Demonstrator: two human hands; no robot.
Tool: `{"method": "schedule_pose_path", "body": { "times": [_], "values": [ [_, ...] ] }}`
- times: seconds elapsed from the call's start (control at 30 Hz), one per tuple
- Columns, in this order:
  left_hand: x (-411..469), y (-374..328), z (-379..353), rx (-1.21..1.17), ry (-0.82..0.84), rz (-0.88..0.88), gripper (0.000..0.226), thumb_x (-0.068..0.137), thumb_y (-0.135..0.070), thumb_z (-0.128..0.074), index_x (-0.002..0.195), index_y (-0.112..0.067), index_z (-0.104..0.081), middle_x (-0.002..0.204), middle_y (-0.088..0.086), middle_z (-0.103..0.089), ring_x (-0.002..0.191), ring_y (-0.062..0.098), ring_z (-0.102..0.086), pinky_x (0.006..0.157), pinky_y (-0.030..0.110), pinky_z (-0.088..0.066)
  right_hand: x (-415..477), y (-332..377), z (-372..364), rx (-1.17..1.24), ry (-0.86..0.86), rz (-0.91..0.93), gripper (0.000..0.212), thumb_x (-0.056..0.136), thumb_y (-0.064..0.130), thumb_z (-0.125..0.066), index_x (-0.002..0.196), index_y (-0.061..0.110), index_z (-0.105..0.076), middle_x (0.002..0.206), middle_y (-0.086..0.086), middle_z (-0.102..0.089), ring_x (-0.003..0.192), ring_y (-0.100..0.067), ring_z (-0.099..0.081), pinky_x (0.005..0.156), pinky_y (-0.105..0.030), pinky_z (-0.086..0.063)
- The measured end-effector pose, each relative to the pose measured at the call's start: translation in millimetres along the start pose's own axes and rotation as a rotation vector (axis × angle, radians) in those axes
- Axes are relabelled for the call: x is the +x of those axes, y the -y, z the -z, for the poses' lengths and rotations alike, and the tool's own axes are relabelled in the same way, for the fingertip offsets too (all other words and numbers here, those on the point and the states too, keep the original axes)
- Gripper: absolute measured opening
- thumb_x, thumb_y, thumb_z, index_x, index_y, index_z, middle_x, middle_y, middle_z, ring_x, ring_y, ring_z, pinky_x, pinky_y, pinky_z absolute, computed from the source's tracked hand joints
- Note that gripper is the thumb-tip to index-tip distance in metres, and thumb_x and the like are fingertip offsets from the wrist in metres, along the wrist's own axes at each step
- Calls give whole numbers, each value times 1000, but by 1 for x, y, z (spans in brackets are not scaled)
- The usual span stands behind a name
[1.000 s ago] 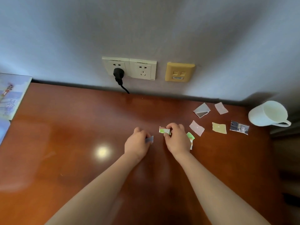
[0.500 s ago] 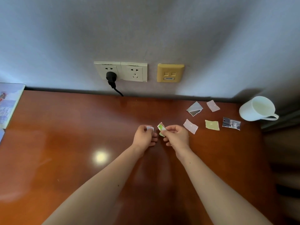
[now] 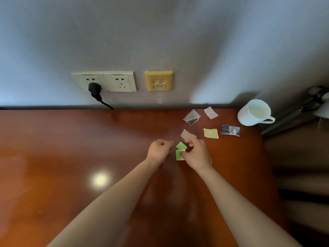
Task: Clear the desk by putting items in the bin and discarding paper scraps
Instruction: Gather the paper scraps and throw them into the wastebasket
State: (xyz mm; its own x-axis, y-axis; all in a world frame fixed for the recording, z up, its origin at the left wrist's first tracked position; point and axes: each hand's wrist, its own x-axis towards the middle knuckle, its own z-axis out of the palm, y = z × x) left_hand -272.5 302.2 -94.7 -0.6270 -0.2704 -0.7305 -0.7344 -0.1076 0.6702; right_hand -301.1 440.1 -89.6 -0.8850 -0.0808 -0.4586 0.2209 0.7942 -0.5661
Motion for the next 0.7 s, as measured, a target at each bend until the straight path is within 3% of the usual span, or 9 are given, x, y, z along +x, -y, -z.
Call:
{"method": "schedule_pose_path", "body": {
  "times": [0.1, 0.23, 0.3, 0.33, 0.4, 0.47, 0.53, 0.7],
  "values": [
    [2, 5, -1, 345, -40, -167, 7, 83, -23, -65, 86, -19, -59, 68, -9, -59, 66, 14, -57, 59, 24, -41, 3, -6, -2, -197, 104, 51, 62, 72, 32, -80, 126, 32, -51, 123, 3, -40, 103, -21, -58, 80, -32, -51],
    [4, 11, -2, 525, -9, -235, 13, 83, -19, -61, 94, -22, -55, 68, -8, -58, 66, 17, -57, 66, 29, -46, 9, -7, -7, -279, 61, 77, 44, 74, 31, -79, 111, 34, -54, 119, 3, -41, 100, -22, -58, 68, -29, -49],
    [4, 10, -4, 399, -7, -191, 5, 87, -18, -58, 92, -19, -58, 72, -4, -62, 65, 15, -62, 66, 30, -54, 11, -7, -9, -266, 51, 76, 32, 75, 28, -77, 98, 35, -56, 115, 5, -45, 96, -19, -58, 64, -27, -45],
    [3, 9, -5, 281, -7, -130, 4, 91, -19, -56, 91, -17, -59, 69, -2, -60, 54, 11, -60, 54, 27, -54, 11, -7, -10, -249, 46, 84, 28, 76, 25, -75, 92, 35, -55, 111, 7, -48, 94, -18, -58, 62, -27, -43],
    [1, 5, -5, 24, 6, 15, 18, 98, -25, -47, 87, -14, -57, 53, -4, -45, 31, 6, -37, 32, 14, -30, 11, -7, -10, -200, 32, 77, 21, 78, 20, -70, 81, 32, -53, 96, 12, -57, 87, -18, -60, 60, -26, -40],
    [-2, 2, -4, -147, 35, 79, 28, 102, -30, -40, 81, -15, -51, 42, -7, -31, 27, 5, -21, 34, 9, -17, 8, -8, -11, -145, 25, 38, 18, 80, 20, -67, 78, 30, -52, 79, 13, -58, 80, -16, -59, 58, -26, -40],
    [-6, 0, -2, -214, 62, 85, 32, 103, -31, -36, 77, -16, -47, 39, -9, -26, 27, 5, -17, 35, 7, -14, 4, -10, -11, -102, 23, 16, 18, 82, 20, -68, 81, 31, -53, 74, 15, -57, 80, -15, -60, 61, -27, -46],
    [-18, -2, -2, -222, 50, 103, 35, 103, -33, -32, 77, -16, -47, 39, -9, -25, 28, 5, -17, 35, 7, -14, -6, -11, -12, -71, 57, 33, 36, 81, 19, -70, 110, 34, -55, 90, 15, -58, 91, -16, -62, 69, -27, -49]
  ]
}}
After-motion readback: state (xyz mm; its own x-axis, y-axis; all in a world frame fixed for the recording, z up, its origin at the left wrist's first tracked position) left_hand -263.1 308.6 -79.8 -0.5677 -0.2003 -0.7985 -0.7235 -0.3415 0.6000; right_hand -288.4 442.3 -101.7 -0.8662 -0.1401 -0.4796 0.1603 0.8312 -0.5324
